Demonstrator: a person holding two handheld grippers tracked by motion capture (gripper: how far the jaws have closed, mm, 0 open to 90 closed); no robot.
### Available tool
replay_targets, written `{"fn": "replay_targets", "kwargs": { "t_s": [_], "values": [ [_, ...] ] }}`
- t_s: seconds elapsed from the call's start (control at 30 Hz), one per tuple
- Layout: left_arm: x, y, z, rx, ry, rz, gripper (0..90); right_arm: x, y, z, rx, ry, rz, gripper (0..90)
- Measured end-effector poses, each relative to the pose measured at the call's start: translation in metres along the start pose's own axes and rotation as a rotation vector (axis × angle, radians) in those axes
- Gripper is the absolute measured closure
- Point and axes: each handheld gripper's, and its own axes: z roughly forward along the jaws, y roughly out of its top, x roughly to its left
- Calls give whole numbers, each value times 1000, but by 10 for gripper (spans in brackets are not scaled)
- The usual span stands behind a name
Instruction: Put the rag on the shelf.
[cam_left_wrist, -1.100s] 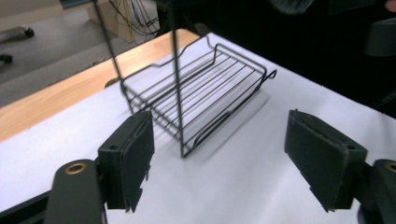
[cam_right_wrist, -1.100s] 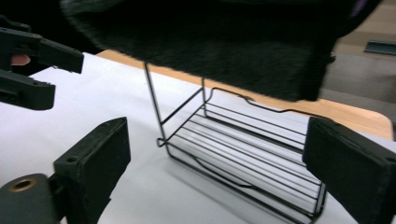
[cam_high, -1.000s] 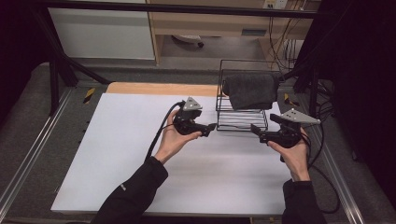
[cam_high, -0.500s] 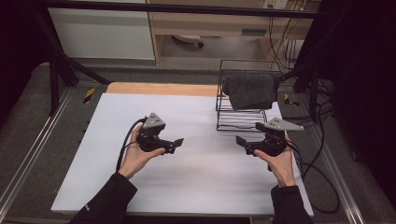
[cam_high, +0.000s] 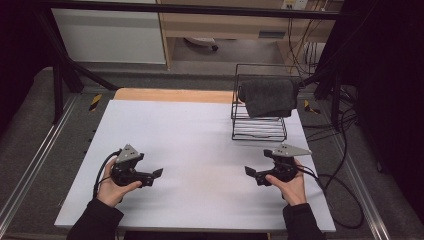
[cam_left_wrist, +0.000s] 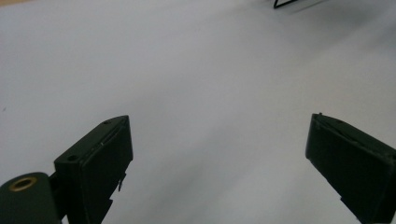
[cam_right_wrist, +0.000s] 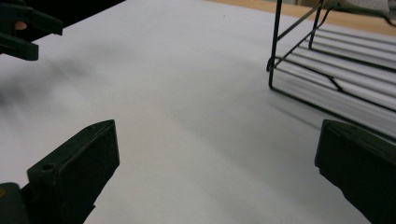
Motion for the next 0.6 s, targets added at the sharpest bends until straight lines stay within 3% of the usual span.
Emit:
{"fn": "replay_targets", "kwargs": {
  "t_s": [0.43, 0.6],
  "values": [
    [13, -37, -12, -3, -7, -21, 75, -13, -48, -6, 50, 20, 44, 8],
    [13, -42, -10, -1, -9, -1, 75, -16, -58, -5, 91, 2, 41, 8]
  ]
}}
